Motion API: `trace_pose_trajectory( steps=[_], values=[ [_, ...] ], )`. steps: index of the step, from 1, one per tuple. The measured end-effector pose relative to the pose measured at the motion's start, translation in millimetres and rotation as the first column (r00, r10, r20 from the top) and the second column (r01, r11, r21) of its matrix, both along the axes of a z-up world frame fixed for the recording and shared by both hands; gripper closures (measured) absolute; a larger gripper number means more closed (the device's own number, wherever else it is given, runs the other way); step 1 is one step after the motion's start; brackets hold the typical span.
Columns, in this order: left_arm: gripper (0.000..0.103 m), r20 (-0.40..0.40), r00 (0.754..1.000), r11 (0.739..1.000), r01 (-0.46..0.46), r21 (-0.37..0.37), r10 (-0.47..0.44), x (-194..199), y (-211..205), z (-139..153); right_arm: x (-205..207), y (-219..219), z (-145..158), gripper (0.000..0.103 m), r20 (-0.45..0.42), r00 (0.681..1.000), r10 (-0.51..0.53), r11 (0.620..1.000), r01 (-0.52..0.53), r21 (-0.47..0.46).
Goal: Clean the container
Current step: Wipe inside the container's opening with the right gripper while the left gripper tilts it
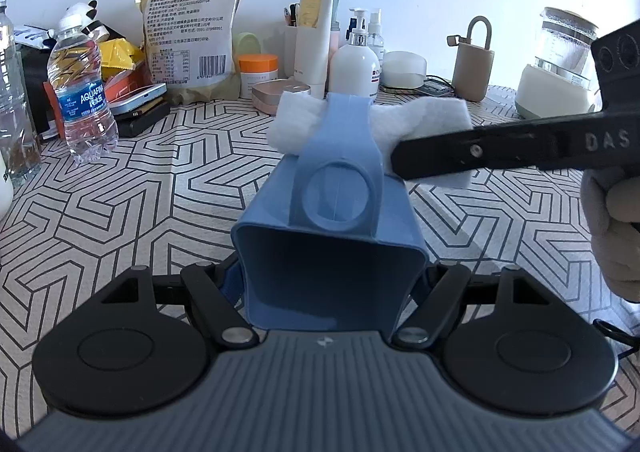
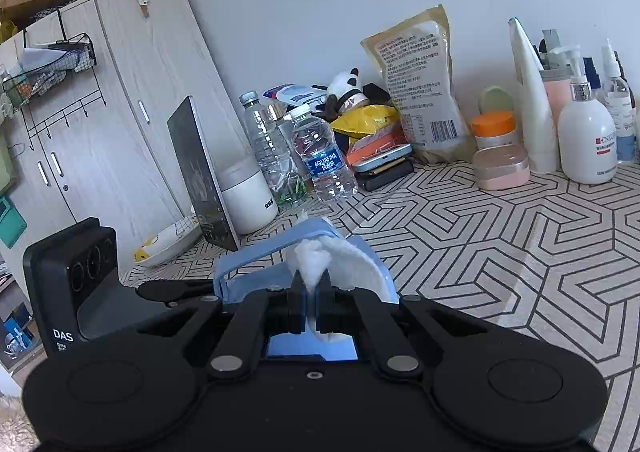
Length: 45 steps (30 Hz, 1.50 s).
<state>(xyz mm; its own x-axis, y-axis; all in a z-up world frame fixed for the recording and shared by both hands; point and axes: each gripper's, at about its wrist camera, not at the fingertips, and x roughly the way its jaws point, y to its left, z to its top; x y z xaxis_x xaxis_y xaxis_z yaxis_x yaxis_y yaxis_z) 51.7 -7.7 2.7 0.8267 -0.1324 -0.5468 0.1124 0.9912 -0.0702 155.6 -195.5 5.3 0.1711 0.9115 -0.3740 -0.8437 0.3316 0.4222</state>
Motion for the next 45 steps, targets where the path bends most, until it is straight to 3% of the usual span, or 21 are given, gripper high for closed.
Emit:
trace_pose_trajectory(
  steps=[11, 16, 29, 33, 38, 45],
  values=[
    [0.028, -0.002, 0.998, 0.998, -0.060, -0.019, 0.060, -2, 4, 1, -3, 1, 0, 0.100, 0.046, 0.999, 0.002, 0.999, 0.000, -0.045],
    [0.028, -0.001, 0.999, 0.999, -0.045, 0.027, 0.045, -3, -4, 1, -5, 2, 1, 0.097, 0.066, 0.998, 0.004, 0.998, 0.000, -0.066],
    [0.028, -0.015, 0.998, 0.998, -0.056, -0.003, 0.056, -1, 1, 0, -8, 3, 1, 0.097, 0.119, 0.993, 0.011, 0.993, 0.003, -0.120],
    [0.028, -0.015, 0.998, 0.998, -0.061, -0.002, 0.061, -2, 1, -1, -9, 2, 2, 0.095, 0.112, 0.993, 0.032, 0.996, -0.021, -0.090],
    [0.028, -0.010, 0.999, 0.999, -0.039, 0.021, 0.039, -2, -4, 0, -6, 11, -6, 0.094, 0.118, 0.993, 0.000, 0.987, 0.019, -0.159],
    [0.028, -0.013, 0.999, 0.999, -0.045, 0.012, 0.045, -2, -4, 1, -6, 13, -6, 0.094, 0.135, 0.991, -0.018, 0.983, 0.043, -0.180]
  ],
)
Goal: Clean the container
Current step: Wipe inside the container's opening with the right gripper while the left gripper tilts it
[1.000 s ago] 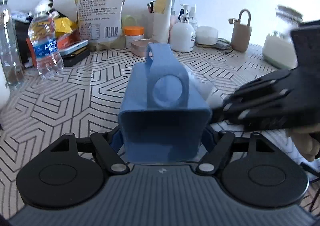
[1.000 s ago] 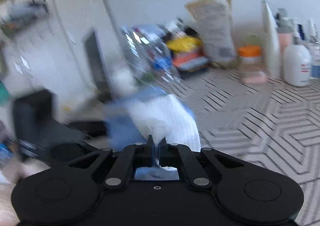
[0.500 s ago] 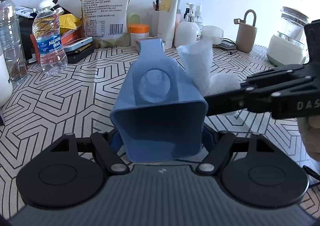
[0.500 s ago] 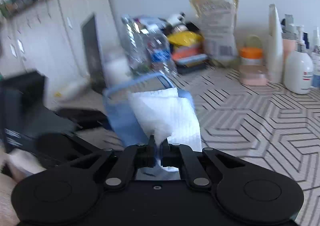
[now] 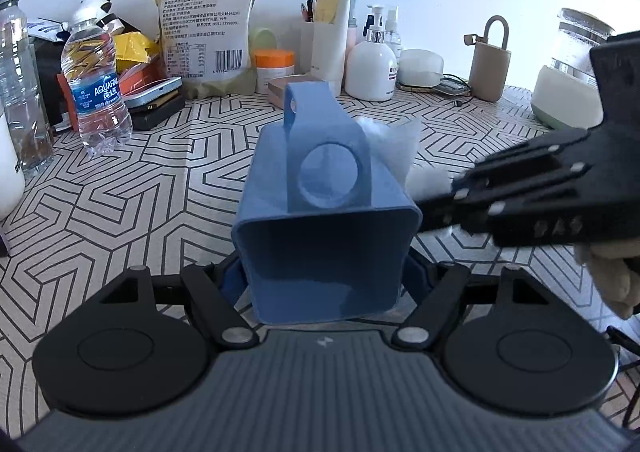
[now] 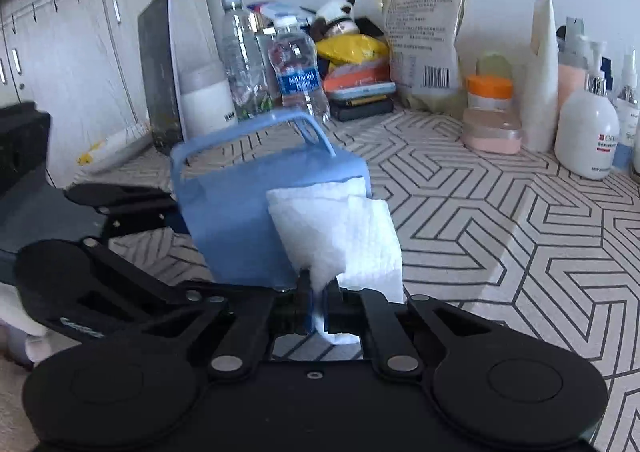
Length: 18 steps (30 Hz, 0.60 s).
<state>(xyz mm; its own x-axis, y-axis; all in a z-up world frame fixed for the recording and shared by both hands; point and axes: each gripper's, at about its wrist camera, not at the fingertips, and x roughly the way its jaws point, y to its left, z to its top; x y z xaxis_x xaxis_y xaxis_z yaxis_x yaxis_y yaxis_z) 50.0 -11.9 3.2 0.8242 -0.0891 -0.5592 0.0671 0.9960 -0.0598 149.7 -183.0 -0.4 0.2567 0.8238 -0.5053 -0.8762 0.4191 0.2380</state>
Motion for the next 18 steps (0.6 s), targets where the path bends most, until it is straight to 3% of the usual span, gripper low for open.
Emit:
trace_pose_trajectory(
  steps=[18],
  values=[
    [0.028, 0.003, 1.000, 1.000, 0.004, -0.005, -0.004, -1, 7, -1, 3, 6, -7, 0.094, -0.026, 0.999, -0.028, 0.999, 0.027, -0.048]
  ],
)
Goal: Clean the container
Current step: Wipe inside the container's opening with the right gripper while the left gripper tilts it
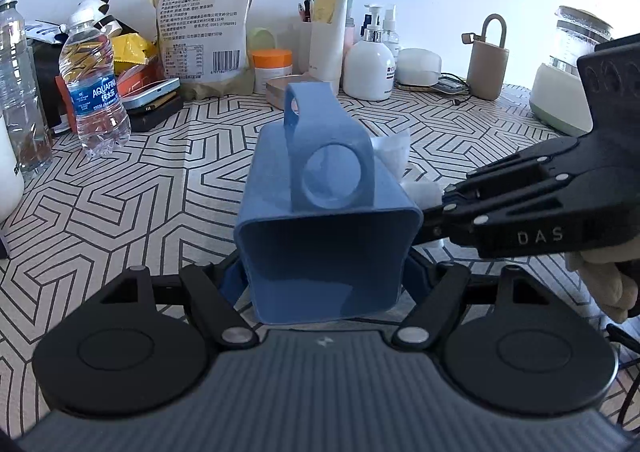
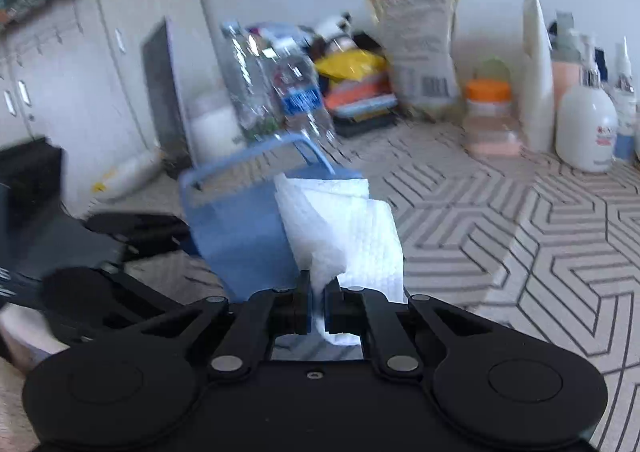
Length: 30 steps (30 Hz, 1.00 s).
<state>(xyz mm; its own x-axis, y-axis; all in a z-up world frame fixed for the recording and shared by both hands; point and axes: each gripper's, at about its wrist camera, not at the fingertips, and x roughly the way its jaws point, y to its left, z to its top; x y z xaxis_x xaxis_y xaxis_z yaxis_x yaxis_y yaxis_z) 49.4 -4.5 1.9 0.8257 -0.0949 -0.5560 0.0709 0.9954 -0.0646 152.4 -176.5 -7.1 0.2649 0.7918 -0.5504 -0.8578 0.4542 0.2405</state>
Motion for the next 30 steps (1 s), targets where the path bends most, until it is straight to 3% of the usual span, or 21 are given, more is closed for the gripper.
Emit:
trace_pose_trajectory(
  steps=[4, 14, 30],
  values=[
    [0.028, -0.002, 1.000, 1.000, -0.001, -0.001, 0.001, -1, 1, 0, 3, -5, 0, 0.093, 0.009, 1.000, 0.007, 1.000, -0.007, 0.009],
    [0.028, -0.010, 1.000, 1.000, -0.009, -0.023, 0.009, -3, 14, -1, 3, -21, 14, 0.093, -0.035, 0.995, 0.093, 0.975, -0.084, 0.204],
    [0.028, -0.010, 1.000, 0.999, -0.021, -0.024, 0.021, 1, 4, 0, 10, -9, 6, 0.094, -0.044, 0.996, 0.080, 0.986, -0.072, 0.151]
  ],
)
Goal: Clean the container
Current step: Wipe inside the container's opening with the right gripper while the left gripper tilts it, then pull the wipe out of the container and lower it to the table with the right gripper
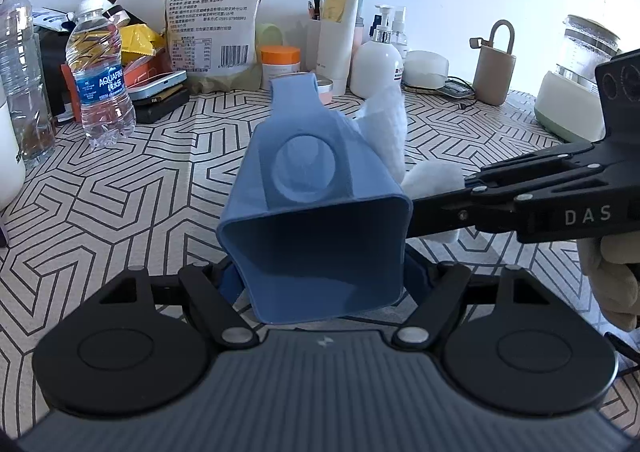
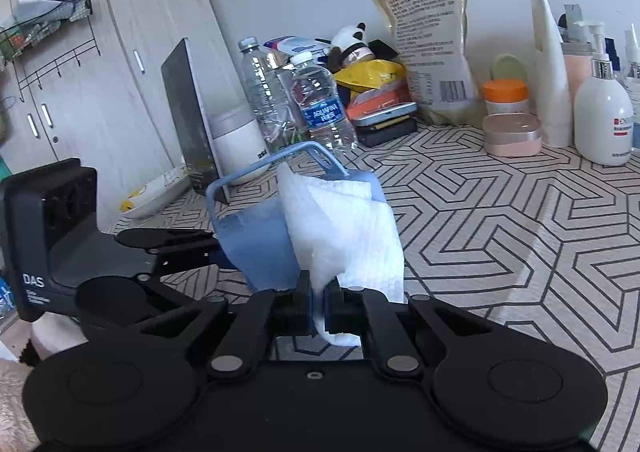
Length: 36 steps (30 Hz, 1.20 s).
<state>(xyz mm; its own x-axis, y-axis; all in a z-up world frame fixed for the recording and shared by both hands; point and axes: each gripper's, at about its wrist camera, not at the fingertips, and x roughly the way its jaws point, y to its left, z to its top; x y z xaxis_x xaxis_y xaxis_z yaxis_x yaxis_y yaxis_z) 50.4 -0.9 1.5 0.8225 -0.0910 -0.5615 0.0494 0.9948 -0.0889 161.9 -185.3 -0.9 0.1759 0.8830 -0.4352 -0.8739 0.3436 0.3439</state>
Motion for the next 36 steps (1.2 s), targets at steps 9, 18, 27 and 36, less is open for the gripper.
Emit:
trace_pose_trajectory(
  steps=[9, 18, 27, 36],
  values=[
    [0.027, -0.001, 1.000, 1.000, 0.000, -0.005, 0.000, 0, 2, 0, 1, 5, 1, 0.094, 0.009, 1.000, 0.000, 1.000, 0.000, 0.011],
    [0.027, 0.002, 1.000, 1.000, -0.003, -0.001, 0.003, -1, 2, 0, -5, -7, 0, 0.094, 0.022, 0.999, -0.024, 0.999, 0.024, -0.028],
    [0.029, -0.007, 0.999, 0.999, -0.033, -0.017, 0.032, 1, 5, 0, -2, -6, -3, 0.093, 0.037, 0.997, -0.064, 0.995, 0.066, -0.072],
    [0.029, -0.015, 0.999, 0.999, -0.037, -0.015, 0.037, 0, 0, 2, 5, -9, -6, 0.094, 0.084, 0.981, -0.176, 0.971, 0.187, -0.147]
  ],
)
